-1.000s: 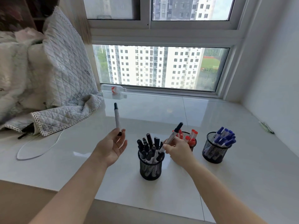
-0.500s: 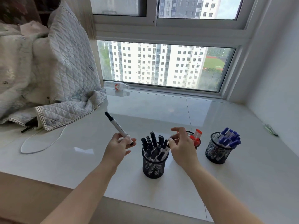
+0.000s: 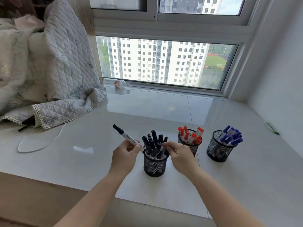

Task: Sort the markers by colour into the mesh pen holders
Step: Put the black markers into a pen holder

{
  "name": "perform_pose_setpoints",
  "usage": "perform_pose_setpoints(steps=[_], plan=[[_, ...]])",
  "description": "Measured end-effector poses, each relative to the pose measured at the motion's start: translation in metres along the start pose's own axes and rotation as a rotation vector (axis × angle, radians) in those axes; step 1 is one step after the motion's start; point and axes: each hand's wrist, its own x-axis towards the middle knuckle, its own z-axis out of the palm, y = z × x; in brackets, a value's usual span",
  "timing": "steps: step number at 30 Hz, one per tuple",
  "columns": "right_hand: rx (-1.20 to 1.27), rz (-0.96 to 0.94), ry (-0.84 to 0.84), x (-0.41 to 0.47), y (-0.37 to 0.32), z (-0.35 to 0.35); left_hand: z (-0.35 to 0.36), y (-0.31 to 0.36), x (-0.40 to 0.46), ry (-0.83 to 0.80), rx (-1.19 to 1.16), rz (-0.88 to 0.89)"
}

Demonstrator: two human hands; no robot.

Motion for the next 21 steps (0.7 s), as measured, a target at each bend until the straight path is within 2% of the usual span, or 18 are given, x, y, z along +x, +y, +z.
perform_pose_setpoints(steps=[4,8,14,21], plan=[[0.042,-0.009,0.008,-0.005,0.005,0.003,0.002,0.002,0.004,0.008,0.092,0.058],[0.042,-0.024,0.028,-0.009,0.008,0.007,0.003,0.005,0.007,-0.028,0.067,0.113],[0.043,-0.04,0.045,-0.011,0.009,0.01,0.005,0.01,0.006,0.148,0.095,0.232],[0.025,-0.046,0.076,-0.012,0.008,0.011,0.009,0.004,0.01,0.043,0.118,0.107]])
